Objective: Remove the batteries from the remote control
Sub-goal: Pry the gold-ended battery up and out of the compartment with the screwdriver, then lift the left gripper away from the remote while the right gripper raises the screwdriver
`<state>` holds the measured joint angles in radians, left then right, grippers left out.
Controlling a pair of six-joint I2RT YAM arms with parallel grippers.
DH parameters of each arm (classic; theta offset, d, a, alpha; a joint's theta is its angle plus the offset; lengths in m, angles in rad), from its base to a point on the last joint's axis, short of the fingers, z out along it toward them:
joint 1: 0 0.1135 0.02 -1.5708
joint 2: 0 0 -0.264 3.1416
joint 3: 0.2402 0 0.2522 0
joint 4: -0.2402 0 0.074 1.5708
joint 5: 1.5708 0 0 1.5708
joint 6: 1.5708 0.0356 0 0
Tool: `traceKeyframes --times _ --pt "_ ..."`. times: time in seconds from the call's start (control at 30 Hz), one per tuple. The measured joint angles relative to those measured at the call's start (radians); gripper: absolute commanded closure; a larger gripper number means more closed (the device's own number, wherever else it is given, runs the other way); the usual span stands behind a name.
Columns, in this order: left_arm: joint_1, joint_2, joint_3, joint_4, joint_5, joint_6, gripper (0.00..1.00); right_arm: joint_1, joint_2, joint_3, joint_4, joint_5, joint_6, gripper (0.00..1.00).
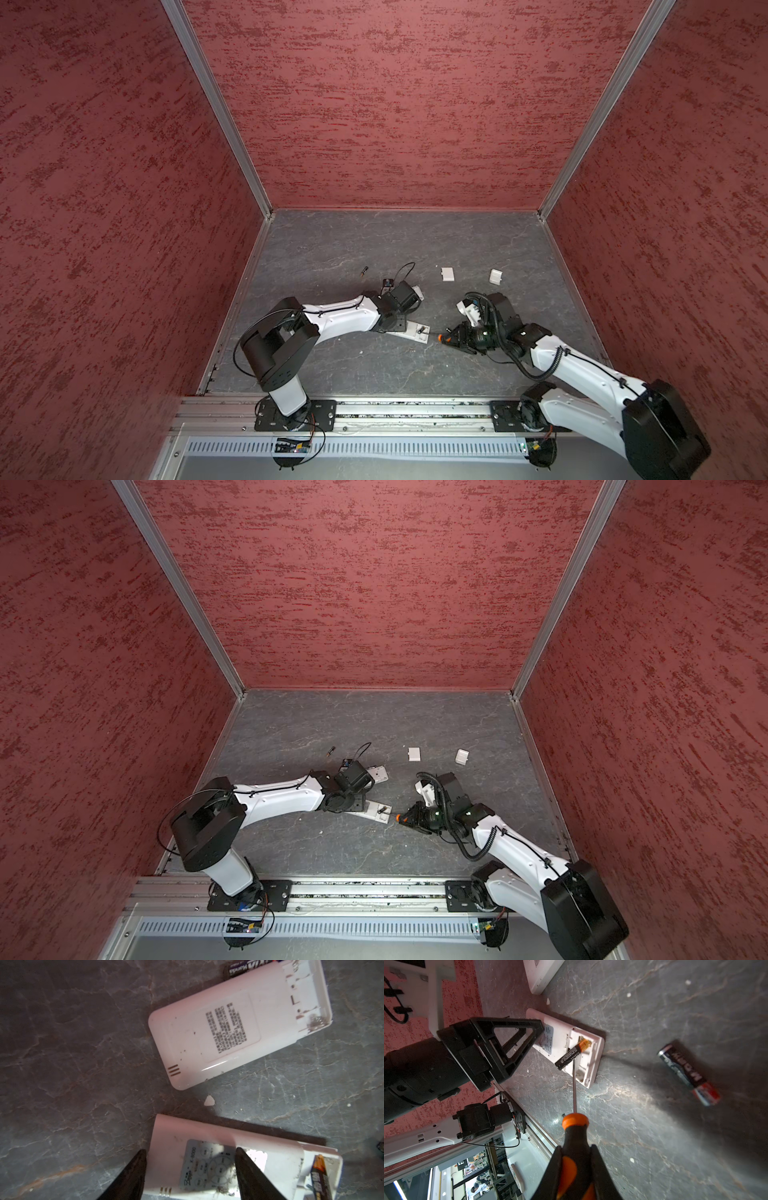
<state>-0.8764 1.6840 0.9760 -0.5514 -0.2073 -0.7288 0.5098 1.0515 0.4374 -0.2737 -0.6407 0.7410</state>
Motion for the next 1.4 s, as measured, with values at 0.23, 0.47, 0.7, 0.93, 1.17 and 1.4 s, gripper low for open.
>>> traceKeyframes --times 0.23,0.47,0.7,0.93,1.17,1.4 --pt "-0.003 -0.001 -0.004 0.004 -0.005 -0.005 0.34 -0.018 -0.032 0.014 0.01 0.039 0.003 1.0" --pt "-0.005 -0.002 -0.005 0.006 -0.009 -0.016 0.33 -0.025 -0.032 0.036 -0.019 0.055 -0.013 1.0" --pt "-0.005 -0.004 -0.005 0.006 -0.008 -0.024 0.31 -0.027 -0.065 0.086 -0.064 0.082 -0.034 1.0" --pt "-0.001 -0.043 -0.006 -0.042 0.0 -0.026 0.29 -0.027 -0.075 0.087 -0.059 0.125 -0.015 1.0" --pt "0.039 -0.207 -0.014 -0.063 0.0 -0.027 0.27 -0.036 -0.066 0.087 0.001 0.168 0.009 1.0" --pt "0.084 -0.334 -0.026 -0.066 -0.003 -0.026 0.24 -0.063 -0.006 0.114 0.041 0.182 0.006 1.0"
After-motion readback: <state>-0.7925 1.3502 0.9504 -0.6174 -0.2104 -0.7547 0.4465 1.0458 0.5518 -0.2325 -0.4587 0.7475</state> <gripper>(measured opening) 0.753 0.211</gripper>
